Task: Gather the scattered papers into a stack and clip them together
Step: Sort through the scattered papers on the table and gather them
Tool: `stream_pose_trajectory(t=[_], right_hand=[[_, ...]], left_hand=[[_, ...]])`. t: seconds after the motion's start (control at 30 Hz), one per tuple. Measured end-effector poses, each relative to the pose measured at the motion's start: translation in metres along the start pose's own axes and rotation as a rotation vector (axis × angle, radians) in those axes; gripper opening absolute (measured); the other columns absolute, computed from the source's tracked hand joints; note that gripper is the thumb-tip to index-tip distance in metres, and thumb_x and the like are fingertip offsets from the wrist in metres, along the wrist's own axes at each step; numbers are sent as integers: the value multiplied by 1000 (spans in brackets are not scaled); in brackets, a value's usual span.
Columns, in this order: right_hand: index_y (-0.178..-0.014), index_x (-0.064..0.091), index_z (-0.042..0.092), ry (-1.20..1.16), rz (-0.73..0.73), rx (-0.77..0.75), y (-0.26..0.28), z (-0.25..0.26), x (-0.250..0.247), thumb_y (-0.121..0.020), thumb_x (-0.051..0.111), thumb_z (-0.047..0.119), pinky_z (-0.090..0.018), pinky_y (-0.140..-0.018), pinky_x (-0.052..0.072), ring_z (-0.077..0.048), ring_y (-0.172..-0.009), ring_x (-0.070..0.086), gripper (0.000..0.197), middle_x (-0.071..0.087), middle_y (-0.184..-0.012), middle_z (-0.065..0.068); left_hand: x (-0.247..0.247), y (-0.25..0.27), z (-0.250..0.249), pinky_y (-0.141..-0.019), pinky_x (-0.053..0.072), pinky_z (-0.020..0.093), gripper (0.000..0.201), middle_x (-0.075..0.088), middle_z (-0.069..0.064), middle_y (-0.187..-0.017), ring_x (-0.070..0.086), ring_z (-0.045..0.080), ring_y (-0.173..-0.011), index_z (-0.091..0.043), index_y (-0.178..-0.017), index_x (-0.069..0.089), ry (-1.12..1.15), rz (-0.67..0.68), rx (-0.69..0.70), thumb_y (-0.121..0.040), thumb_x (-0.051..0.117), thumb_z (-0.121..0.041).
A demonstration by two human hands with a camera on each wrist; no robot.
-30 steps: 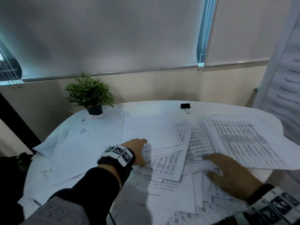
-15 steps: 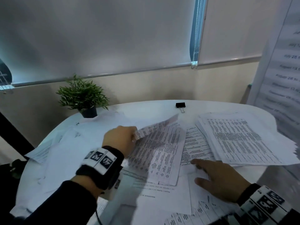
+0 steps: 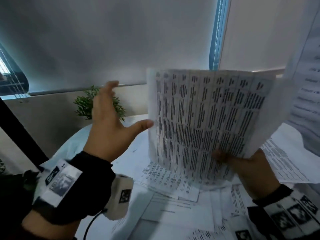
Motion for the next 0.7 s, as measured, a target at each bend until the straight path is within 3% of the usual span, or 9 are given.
stream_pose_trajectory(t=[0.1,0.13,0.2,0.27,0.4,0.47,0.53,0.63,0.7], right_hand=[[-108,65,15,27,91,54,-4,0,1,-64,73,6,-24,-69,58,-14,-91,70,45,73,-102,3],[-107,65,18,46,118,92,-5,-4,2,-63,75,8,-23,-69,58,-12,-91,70,46,74,-101,5],[-110,62,19,68,150,159,-5,-16,2,-62,82,12,-22,-67,57,-11,-91,70,53,73,-103,5],[-120,56,16,81,125,194,-1,-28,2,-63,83,16,-25,-68,58,-14,-96,69,63,71,-108,-1],[-135,41,16,76,-14,172,11,-45,-3,-73,74,5,-29,-90,53,-12,-112,61,71,62,-123,2],[-131,32,21,105,22,233,17,-53,-4,-76,74,6,-33,-98,48,-11,-116,56,70,58,-123,5],[-120,29,20,133,87,309,22,-58,-6,-73,69,6,-31,-95,48,-11,-113,55,64,56,-118,4],[-123,40,18,116,181,418,28,-63,-17,-78,63,-1,-32,-89,52,-20,-108,62,54,65,-115,-2],[-120,53,22,122,201,446,30,-61,-25,-86,61,3,-35,-87,54,-17,-103,66,40,69,-112,1]], left_hand=[[31,19,27,-100,43,37,132,46,0,-131,47,21,-125,-34,-138,25,551,239,-380,-25,84,-69],[42,26,32,-94,48,33,126,56,1,-125,54,22,-119,-24,-137,32,655,324,-422,-30,89,-59],[60,41,37,-81,55,27,86,69,3,-113,64,23,-108,-10,-127,47,708,431,-409,-53,86,-31],[71,54,44,-80,56,25,62,71,5,-111,67,21,-106,-9,-121,54,714,411,-408,-64,77,-14],[84,70,59,-84,55,25,44,73,-1,-109,67,16,-104,-12,-116,59,717,352,-436,-74,71,-17],[89,74,59,-86,55,27,32,73,-2,-107,67,15,-103,-14,-115,60,671,331,-442,-84,65,-13],[92,75,57,-91,53,35,26,71,0,-110,65,20,-106,-16,-116,60,654,281,-448,-93,55,-7],[95,73,54,-95,49,44,31,67,3,-118,61,23,-110,-21,-120,57,730,171,-504,-98,43,-4],[96,71,52,-96,47,52,32,66,2,-121,60,23,-111,-21,-125,54,796,161,-519,-100,40,-7]])
Point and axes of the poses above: each hand's wrist, its own y-axis away from the middle knuckle, its own x-axis out of the palm, z = x × y, the point moved 2 cm from there along -y, towards the middle knuckle
